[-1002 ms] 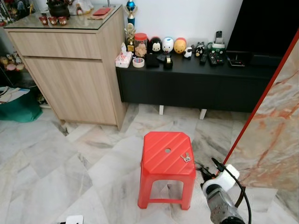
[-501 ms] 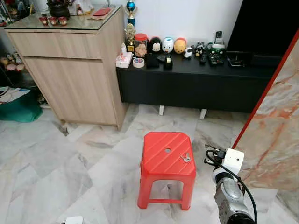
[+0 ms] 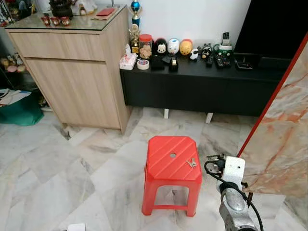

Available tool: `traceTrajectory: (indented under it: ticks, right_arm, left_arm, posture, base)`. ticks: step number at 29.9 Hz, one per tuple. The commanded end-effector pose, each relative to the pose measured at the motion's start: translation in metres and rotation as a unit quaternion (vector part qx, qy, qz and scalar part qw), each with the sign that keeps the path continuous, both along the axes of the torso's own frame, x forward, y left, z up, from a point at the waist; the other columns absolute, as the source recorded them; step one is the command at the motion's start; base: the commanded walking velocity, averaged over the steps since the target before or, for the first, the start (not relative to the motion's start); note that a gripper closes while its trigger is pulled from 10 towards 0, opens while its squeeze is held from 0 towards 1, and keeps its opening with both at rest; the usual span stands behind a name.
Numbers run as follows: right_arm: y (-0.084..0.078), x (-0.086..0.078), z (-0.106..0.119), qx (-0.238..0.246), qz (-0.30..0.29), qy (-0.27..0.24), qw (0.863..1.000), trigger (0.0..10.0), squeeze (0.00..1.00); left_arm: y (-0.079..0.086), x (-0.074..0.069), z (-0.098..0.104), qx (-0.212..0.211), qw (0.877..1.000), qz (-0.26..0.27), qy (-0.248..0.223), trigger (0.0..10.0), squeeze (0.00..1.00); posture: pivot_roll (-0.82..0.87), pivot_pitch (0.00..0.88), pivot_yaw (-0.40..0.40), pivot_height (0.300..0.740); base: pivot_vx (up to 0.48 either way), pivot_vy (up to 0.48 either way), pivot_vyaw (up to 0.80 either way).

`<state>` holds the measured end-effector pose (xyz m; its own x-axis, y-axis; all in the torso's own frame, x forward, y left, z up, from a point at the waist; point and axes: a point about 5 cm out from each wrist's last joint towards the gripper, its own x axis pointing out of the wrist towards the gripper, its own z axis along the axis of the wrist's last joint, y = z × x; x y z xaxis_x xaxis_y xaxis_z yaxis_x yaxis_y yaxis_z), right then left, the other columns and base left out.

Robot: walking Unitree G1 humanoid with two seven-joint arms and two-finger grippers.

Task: Hang keys on a hook

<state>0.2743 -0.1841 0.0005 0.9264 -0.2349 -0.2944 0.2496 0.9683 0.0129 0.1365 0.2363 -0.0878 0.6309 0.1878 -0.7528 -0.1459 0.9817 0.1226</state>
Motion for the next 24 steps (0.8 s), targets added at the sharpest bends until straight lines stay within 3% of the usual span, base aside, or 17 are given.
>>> traceTrajectory:
  ticks: [1, 4, 7, 9, 11, 16, 24]
  right_arm:
    - [-0.001, -0.002, -0.002, 0.012, -0.006, 0.005, 1.000, 10.0, 0.00]
    - [0.002, -0.006, -0.010, 0.040, -0.008, 0.030, 0.999, 10.0, 0.00]
    - [-0.001, -0.013, -0.020, 0.090, -0.050, 0.053, 0.993, 10.0, 0.00]
    - [-0.011, -0.030, -0.038, 0.135, -0.121, 0.114, 0.977, 10.0, 0.00]
    - [-0.013, -0.035, -0.042, 0.153, -0.137, 0.123, 0.971, 10.0, 0.00]
    - [-0.010, -0.033, -0.040, 0.161, -0.121, 0.107, 0.974, 10.0, 0.00]
    - [-0.006, -0.026, -0.036, 0.172, -0.114, 0.101, 0.973, 10.0, 0.00]
  left_arm:
    - [0.000, -0.008, -0.004, 0.002, 1.000, -0.005, 0.023, 10.0, 0.00]
    - [-0.001, -0.009, -0.004, 0.002, 1.000, -0.008, 0.023, 10.0, 0.00]
    - [-0.001, -0.009, -0.004, 0.003, 1.000, -0.010, 0.023, 10.0, 0.00]
    - [-0.002, -0.009, -0.004, 0.002, 1.000, -0.011, 0.022, 10.0, 0.00]
    - [-0.003, -0.010, -0.005, 0.002, 1.000, -0.012, 0.023, 10.0, 0.00]
    - [-0.004, -0.011, -0.005, -0.001, 1.000, -0.012, 0.024, 10.0, 0.00]
    - [-0.004, -0.010, -0.005, -0.002, 1.000, -0.011, 0.022, 10.0, 0.00]
  posture:
    - [0.05, 0.000, -0.032, 0.728]
    - [0.05, 0.000, -0.033, 0.728]
    - [0.05, 0.000, -0.034, 0.728]
    - [0.05, 0.000, -0.034, 0.728]
    - [0.05, 0.000, -0.034, 0.728]
    - [0.05, 0.000, -0.032, 0.728]
    - [0.05, 0.000, -0.034, 0.728]
  base:
    - [0.000, 0.000, 0.00]
    - [0.000, 0.000, 0.00]
    - [0.000, 0.000, 0.00]
    - [0.000, 0.000, 0.00]
    - [0.000, 0.000, 0.00]
    - [0.000, 0.000, 0.00]
    - [0.000, -0.241, 0.00]
